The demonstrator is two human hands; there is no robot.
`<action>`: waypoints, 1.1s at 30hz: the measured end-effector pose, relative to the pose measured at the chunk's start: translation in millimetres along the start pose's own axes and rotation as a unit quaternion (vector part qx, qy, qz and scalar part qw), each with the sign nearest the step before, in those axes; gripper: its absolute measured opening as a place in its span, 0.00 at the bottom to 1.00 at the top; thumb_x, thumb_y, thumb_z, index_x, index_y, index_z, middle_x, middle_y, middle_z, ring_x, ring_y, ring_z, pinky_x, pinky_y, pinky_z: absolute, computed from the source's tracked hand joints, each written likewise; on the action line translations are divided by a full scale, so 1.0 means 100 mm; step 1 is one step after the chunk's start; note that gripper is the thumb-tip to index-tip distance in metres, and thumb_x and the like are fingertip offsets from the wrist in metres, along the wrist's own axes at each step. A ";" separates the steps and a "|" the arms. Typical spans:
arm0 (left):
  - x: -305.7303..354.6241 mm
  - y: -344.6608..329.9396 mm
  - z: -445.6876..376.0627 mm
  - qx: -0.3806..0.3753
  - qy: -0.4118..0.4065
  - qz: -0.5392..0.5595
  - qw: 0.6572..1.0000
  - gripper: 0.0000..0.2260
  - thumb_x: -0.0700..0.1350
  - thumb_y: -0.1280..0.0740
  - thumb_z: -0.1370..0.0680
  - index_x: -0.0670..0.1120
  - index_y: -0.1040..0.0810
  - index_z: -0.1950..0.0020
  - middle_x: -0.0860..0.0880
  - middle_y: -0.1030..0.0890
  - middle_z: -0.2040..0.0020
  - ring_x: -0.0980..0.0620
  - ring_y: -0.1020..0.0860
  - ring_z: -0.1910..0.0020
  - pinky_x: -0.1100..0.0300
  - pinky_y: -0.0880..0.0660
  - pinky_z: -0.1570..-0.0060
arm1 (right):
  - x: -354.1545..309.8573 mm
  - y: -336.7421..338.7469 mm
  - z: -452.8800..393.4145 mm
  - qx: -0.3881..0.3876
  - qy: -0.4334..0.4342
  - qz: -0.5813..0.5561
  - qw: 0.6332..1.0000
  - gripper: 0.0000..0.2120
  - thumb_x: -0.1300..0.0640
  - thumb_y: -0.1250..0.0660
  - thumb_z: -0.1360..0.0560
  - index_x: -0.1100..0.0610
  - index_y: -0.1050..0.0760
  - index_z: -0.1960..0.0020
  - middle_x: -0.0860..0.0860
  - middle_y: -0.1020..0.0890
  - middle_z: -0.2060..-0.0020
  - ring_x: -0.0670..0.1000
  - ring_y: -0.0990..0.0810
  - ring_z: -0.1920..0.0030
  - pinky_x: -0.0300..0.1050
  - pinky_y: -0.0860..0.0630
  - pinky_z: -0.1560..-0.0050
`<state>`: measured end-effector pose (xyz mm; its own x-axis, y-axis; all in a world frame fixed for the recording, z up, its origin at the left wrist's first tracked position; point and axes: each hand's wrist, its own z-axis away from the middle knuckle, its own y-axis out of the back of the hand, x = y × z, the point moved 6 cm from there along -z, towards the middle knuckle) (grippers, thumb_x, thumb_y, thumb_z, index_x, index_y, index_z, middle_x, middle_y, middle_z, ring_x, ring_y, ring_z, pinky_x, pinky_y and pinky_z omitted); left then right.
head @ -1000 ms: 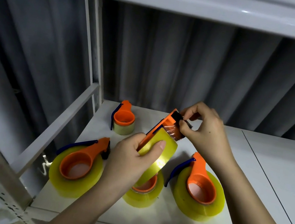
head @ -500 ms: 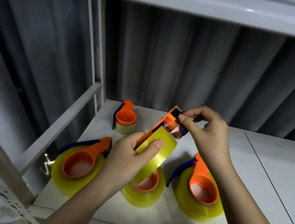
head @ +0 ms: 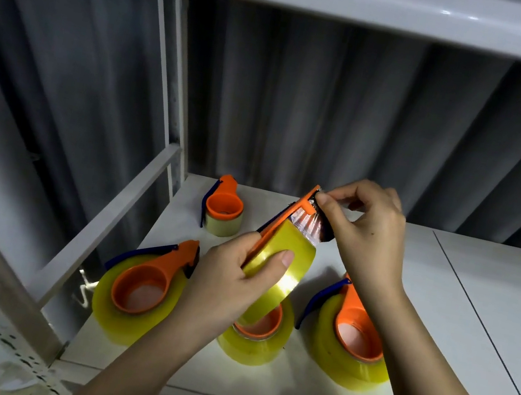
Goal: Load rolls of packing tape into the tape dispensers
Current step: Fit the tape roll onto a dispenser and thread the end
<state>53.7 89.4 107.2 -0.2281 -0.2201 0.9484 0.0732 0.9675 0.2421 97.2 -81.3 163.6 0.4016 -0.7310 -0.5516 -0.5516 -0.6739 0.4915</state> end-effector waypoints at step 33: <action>-0.20 -0.03 -0.03 -0.005 0.088 -0.006 0.996 0.25 0.66 0.34 0.33 0.43 0.23 0.55 0.44 0.17 0.65 0.42 0.18 0.64 0.39 0.21 0.57 | 0.16 -0.19 0.06 -0.142 -0.107 -0.072 0.981 0.09 0.51 0.32 0.25 0.47 0.31 0.61 0.45 0.27 0.44 0.43 0.22 0.57 0.56 0.21 0.50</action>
<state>61.1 90.9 88.8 -0.0547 -0.2501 0.9667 0.0812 0.9638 0.2539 109.8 -79.1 141.4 0.2817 -0.6068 -0.7433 -0.2621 -0.7939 0.5487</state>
